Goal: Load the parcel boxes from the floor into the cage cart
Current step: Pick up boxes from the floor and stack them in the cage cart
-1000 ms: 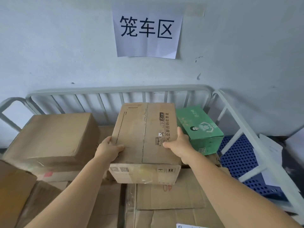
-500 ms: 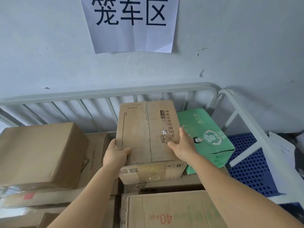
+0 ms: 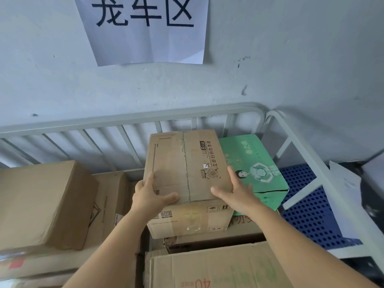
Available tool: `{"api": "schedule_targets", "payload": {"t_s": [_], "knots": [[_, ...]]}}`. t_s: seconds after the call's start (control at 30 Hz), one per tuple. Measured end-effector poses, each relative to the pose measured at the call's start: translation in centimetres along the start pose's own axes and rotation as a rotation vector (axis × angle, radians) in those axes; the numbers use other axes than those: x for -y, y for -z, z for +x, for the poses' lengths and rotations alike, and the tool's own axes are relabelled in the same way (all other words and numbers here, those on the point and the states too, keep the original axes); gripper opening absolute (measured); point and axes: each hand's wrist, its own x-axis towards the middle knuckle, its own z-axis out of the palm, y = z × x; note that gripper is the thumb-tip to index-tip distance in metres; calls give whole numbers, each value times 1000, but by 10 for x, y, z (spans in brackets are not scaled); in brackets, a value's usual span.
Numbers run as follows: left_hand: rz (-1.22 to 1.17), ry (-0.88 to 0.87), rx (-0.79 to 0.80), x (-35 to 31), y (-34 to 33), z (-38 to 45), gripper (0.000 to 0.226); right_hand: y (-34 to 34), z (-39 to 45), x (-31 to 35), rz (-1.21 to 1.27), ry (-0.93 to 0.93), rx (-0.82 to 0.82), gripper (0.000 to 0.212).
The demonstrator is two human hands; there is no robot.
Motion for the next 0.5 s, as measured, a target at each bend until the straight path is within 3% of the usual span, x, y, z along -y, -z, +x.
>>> {"api": "schedule_targets", "payload": {"t_s": [0.07, 0.23, 0.37, 0.5], "knots": [[40, -20, 10, 0, -1, -1, 110, 1, 1, -3, 6, -3, 30, 109], [83, -8, -19, -8, -6, -2, 110, 7, 6, 4, -74, -8, 23, 106], [142, 22, -45, -13, -7, -10, 103, 9, 10, 7, -70, -19, 47, 125], [315, 1, -52, -16, -4, -27, 86, 7, -1, 22, -309, 38, -58, 101]]}}
